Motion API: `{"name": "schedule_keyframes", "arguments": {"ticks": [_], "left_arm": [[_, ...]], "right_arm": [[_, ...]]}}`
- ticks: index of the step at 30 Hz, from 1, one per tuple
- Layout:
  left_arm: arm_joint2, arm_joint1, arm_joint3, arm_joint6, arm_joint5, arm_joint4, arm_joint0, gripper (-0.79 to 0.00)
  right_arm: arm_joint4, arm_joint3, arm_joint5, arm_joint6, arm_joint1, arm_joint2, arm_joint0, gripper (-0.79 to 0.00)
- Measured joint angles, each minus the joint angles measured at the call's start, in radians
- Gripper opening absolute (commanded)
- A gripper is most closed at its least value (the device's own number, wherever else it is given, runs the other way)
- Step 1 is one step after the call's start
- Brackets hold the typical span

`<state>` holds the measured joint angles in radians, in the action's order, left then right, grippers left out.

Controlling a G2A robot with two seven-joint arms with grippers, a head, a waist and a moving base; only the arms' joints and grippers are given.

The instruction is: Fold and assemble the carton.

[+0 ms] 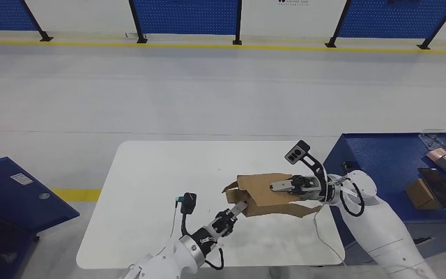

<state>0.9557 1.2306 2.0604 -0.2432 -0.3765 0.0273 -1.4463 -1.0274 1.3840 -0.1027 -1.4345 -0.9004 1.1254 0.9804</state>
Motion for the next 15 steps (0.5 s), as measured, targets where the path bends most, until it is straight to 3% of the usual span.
{"name": "schedule_keyframes", "arguments": {"ticks": [15], "left_arm": [[-0.024,0.01,0.007,0.009,-0.004,-0.03,0.011,0.0]], "right_arm": [[0.003,-0.026,0.024,-0.007,-0.018,0.003,-0.002,-0.785]]}}
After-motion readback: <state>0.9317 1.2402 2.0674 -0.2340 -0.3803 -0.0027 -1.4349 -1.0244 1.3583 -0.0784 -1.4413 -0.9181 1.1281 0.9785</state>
